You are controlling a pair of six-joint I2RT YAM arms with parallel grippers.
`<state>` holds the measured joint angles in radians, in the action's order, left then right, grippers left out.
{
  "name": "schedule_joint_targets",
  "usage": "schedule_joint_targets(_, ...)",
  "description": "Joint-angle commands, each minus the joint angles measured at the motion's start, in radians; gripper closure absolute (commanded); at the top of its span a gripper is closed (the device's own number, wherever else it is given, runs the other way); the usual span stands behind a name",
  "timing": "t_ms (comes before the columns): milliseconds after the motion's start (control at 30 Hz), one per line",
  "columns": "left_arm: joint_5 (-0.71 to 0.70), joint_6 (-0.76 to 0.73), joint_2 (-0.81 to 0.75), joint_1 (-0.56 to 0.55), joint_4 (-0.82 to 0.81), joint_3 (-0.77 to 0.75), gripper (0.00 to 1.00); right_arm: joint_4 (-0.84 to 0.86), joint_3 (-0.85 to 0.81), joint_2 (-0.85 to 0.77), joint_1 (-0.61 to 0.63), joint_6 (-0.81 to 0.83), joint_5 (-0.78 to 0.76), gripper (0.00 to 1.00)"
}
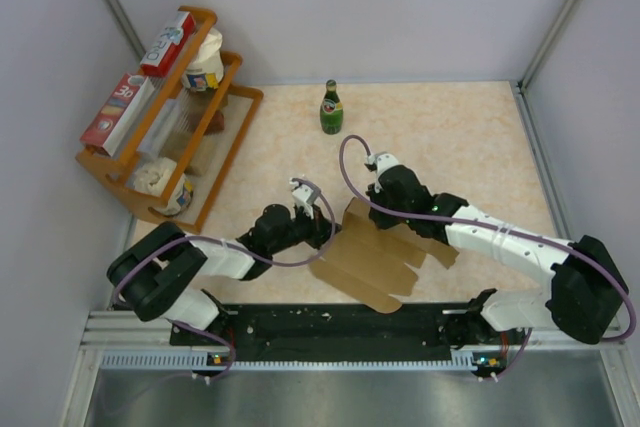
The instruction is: Fold the paper box
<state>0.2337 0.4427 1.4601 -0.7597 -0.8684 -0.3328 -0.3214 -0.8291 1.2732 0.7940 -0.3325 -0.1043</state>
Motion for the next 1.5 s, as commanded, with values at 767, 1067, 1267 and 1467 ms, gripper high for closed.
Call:
schedule_joint_targets(767, 0.070, -0.007, 0.174, 0.016, -0.141, -0.081, 1.00, 0.036, 0.030, 0.040, -0.003, 0.029, 0.100, 1.00)
schedule_joint_targets(1067, 0.095, -0.005, 0.194, 0.016, -0.159, -0.072, 1.00, 0.033, 0.028, 0.037, -0.004, 0.032, 0.098, 1.00)
schedule_joint_targets(1267, 0.095, -0.032, 0.119, 0.017, -0.092, -0.046, 1.00, 0.025, 0.005, 0.005, -0.003, 0.033, 0.089, 1.00)
schedule_joint_targets(1467, 0.090, -0.061, 0.014, 0.017, -0.012, -0.018, 1.00, -0.010, -0.057, -0.018, -0.003, 0.041, 0.080, 1.00)
